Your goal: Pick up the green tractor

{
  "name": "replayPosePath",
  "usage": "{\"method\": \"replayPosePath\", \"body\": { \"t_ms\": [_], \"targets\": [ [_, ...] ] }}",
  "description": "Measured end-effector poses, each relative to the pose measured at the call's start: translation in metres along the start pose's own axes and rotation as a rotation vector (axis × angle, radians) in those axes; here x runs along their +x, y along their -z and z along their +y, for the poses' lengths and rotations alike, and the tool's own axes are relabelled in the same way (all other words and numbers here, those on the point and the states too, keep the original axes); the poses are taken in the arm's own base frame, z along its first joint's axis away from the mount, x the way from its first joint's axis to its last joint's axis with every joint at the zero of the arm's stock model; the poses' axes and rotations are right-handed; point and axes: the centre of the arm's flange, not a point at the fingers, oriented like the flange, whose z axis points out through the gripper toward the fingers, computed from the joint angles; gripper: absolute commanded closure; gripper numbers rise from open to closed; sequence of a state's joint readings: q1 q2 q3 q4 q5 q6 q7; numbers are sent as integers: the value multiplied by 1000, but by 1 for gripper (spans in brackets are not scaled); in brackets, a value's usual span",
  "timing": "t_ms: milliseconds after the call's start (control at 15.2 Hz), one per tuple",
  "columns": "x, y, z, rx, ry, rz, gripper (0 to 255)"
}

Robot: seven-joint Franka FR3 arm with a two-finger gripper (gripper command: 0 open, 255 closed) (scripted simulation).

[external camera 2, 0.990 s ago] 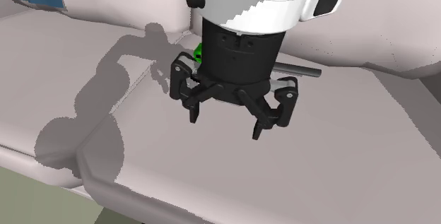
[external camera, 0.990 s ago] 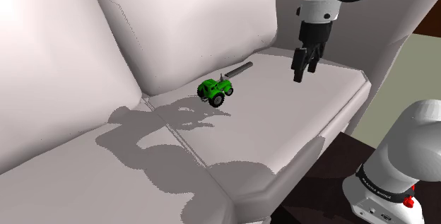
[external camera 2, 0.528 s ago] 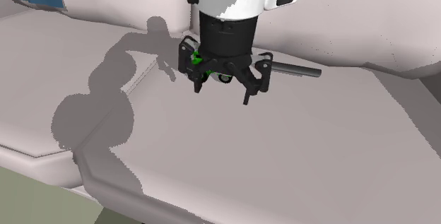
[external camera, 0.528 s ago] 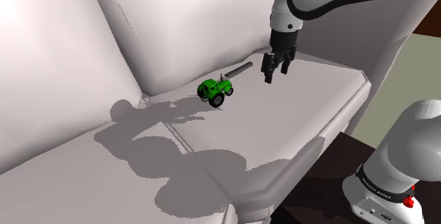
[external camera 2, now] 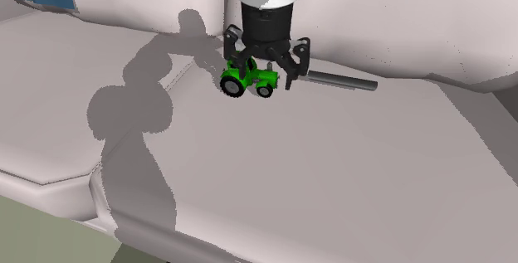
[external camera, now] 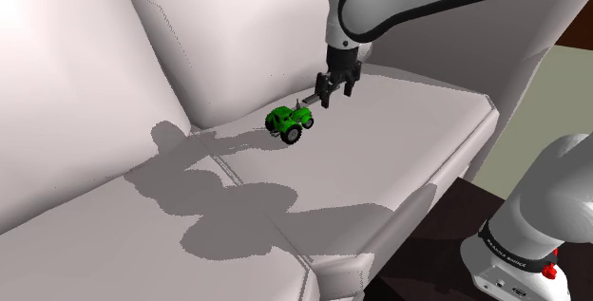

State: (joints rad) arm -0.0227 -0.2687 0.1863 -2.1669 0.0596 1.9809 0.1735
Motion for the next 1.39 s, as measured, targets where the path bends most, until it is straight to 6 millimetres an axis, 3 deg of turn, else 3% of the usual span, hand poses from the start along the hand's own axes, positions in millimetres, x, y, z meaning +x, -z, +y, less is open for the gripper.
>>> {"method": "replayPosePath", "body": {
  "t_ms": [726,1254,1320,1386],
  "targets": [
    [117,-31,-36,-44,-42,104,0],
    [120,-66,-34,-46,-46,115,0],
    [120,-67,-33,-46,-46,116,255],
    [120,-69,-34,-46,-46,114,255]
  ]
}}
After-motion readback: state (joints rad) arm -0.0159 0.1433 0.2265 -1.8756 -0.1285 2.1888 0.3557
